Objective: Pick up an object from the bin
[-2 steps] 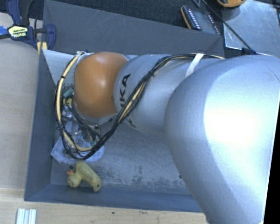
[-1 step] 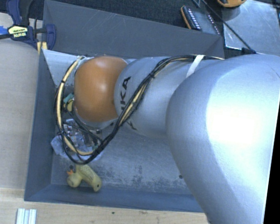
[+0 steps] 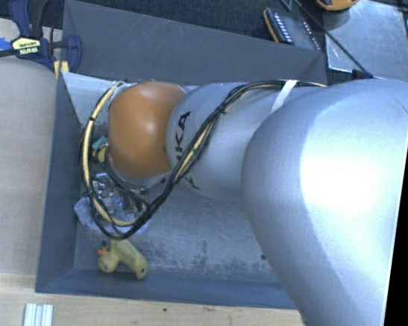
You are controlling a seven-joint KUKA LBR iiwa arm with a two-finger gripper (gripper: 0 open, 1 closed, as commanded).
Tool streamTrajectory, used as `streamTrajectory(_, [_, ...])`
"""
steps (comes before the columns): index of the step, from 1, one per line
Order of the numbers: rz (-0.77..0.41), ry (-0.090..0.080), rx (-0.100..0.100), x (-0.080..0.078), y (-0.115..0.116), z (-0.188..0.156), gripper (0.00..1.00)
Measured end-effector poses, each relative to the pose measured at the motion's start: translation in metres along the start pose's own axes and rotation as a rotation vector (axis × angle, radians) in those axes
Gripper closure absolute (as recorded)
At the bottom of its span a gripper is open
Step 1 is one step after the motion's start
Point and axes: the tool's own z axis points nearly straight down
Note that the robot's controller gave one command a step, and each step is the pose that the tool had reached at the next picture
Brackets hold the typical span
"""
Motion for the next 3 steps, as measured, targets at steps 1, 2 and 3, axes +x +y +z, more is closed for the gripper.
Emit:
streamTrajectory(1, [0.0,0.002,0.0,0.001,0.0,-0.003,1.0])
streamTrajectory(2, [0.0,0.009,0.001,0.003,0.0,-0.022,1.0])
streamTrajectory(3, [0.001,0.003,0.0,0.002,0.0,-0.044,1.0])
